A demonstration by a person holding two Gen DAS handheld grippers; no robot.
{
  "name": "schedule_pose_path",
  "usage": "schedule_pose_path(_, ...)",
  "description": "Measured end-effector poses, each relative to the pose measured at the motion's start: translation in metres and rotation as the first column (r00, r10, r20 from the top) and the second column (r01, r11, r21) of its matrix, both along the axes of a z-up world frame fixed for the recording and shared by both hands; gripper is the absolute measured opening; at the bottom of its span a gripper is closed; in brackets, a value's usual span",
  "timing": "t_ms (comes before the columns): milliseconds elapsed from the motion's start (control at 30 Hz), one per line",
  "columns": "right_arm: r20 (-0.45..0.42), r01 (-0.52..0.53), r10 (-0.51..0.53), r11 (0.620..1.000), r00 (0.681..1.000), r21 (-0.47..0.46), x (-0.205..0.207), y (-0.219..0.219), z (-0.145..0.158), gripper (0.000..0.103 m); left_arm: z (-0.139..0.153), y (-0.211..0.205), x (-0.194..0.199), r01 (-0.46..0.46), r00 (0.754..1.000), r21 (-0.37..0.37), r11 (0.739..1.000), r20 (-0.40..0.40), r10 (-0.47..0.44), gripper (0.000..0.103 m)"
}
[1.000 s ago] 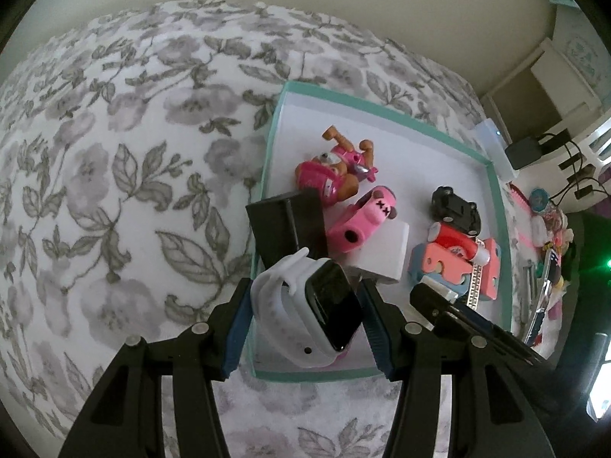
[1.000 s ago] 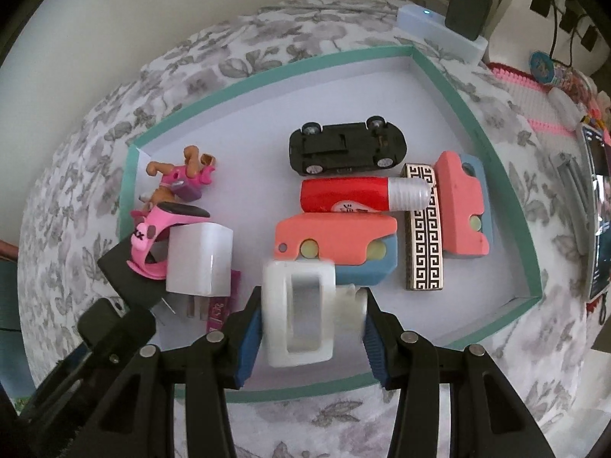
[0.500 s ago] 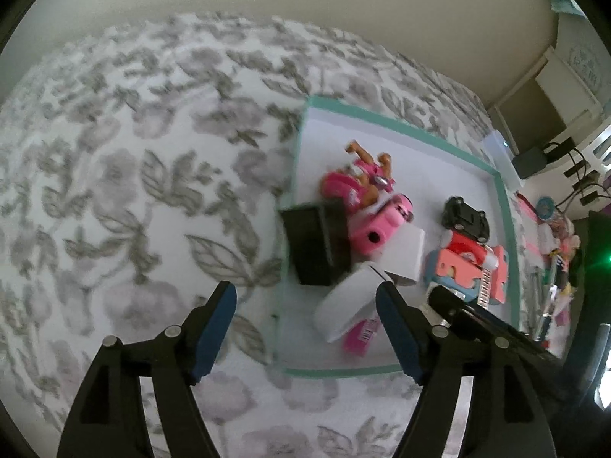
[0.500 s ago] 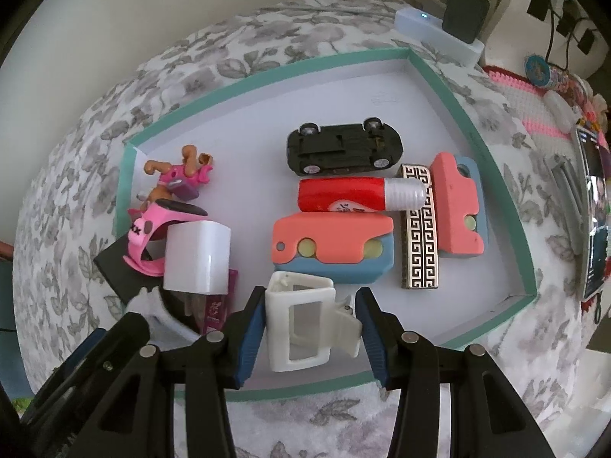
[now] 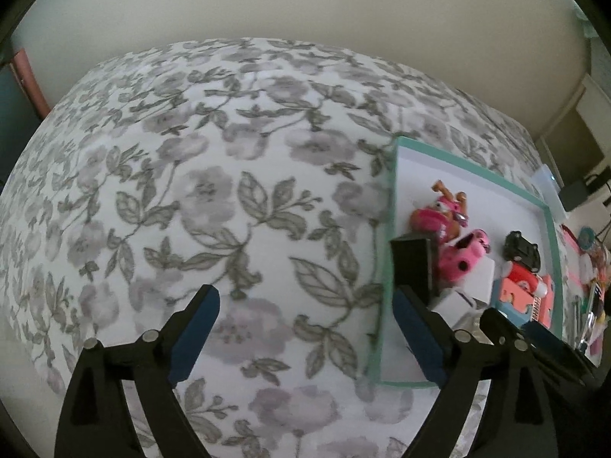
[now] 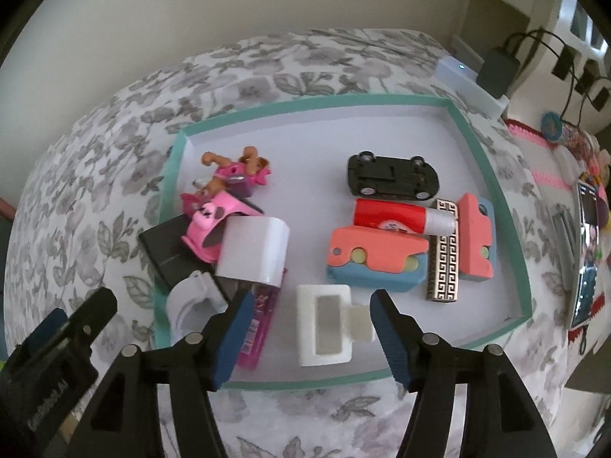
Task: Organize rigid objects
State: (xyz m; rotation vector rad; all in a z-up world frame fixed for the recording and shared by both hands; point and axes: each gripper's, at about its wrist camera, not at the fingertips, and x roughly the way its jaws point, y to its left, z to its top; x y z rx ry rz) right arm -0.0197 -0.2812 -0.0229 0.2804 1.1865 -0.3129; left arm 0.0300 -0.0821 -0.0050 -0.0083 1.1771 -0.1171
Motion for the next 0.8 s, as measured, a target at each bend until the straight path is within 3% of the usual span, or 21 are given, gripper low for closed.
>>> schedule_pose_path(100,0.007,-0.011,0.011,1.000,1.000,-0.015,0.000,0.004,0.001,0.087,-0.001,0.003,0.001,-0.007,1.000,0.013,1.000,0.004,0.007,0.093)
schedule_pose_path(300,0.021,-0.017,0.018,1.000,1.000,-0.025,-0.002,0.007,0.001,0.102,-0.005,0.008,0.000,0.006,1.000,0.004,1.000,-0.017,-0.006,0.093)
schedule_pose_path(800,0.036,-0.024,0.026,0.998,0.999,-0.055,-0.008,0.013,0.007,0.103,0.005,0.022,-0.008,-0.012,1.000,0.022,1.000,0.021,0.012,0.093)
